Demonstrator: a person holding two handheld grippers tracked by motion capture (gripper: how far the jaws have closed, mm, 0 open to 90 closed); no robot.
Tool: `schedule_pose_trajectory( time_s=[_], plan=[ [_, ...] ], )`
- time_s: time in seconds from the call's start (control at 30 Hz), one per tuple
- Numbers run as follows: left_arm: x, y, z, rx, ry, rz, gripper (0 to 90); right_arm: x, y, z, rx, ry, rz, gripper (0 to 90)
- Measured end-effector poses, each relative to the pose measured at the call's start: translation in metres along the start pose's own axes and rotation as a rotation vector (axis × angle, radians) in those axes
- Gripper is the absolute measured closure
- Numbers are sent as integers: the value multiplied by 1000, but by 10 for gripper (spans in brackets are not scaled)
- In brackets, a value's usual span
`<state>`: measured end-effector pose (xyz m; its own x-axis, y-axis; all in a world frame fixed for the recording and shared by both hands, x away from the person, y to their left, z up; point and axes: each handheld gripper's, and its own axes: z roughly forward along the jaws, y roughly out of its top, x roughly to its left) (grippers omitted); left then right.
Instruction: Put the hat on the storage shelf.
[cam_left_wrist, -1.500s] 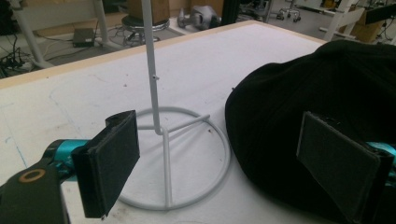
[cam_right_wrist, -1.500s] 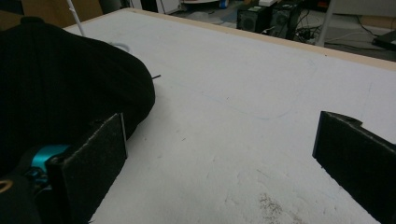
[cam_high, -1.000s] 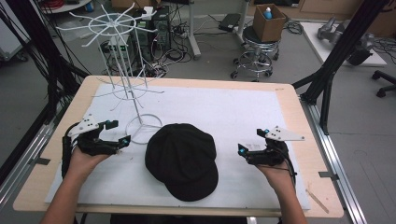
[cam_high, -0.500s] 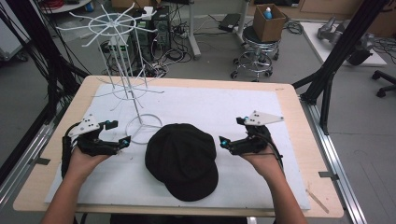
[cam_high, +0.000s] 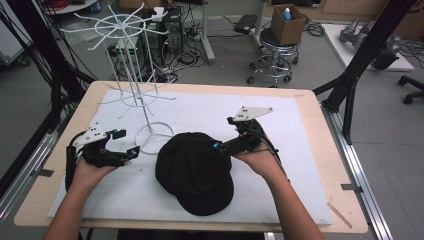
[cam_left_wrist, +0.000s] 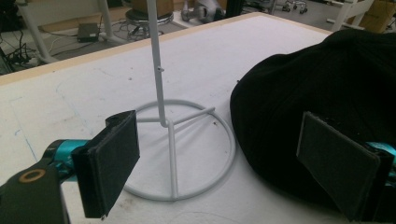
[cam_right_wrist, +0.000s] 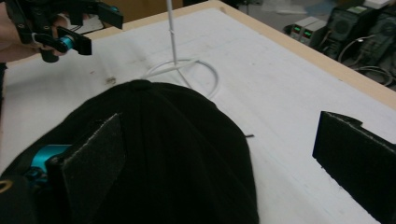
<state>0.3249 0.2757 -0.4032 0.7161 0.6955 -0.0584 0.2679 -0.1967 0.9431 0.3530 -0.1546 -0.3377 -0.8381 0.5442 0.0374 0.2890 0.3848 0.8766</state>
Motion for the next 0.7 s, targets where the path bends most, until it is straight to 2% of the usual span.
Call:
schedule_pose_trajectory(
  time_s=[0.23,0.4,0.43,0.7],
  plan=[
    [0,0,0,1,0,2,134,11,17,34,29,66,-21,21],
    [0,0,0,-6,-1,2,134,15,23,48,32,90,-24,21],
    [0,1,0,-6,-1,2,134,19,26,56,43,105,-30,22],
    [-1,0,1,0,-4,5,134,26,28,82,97,149,-37,21]
  ],
)
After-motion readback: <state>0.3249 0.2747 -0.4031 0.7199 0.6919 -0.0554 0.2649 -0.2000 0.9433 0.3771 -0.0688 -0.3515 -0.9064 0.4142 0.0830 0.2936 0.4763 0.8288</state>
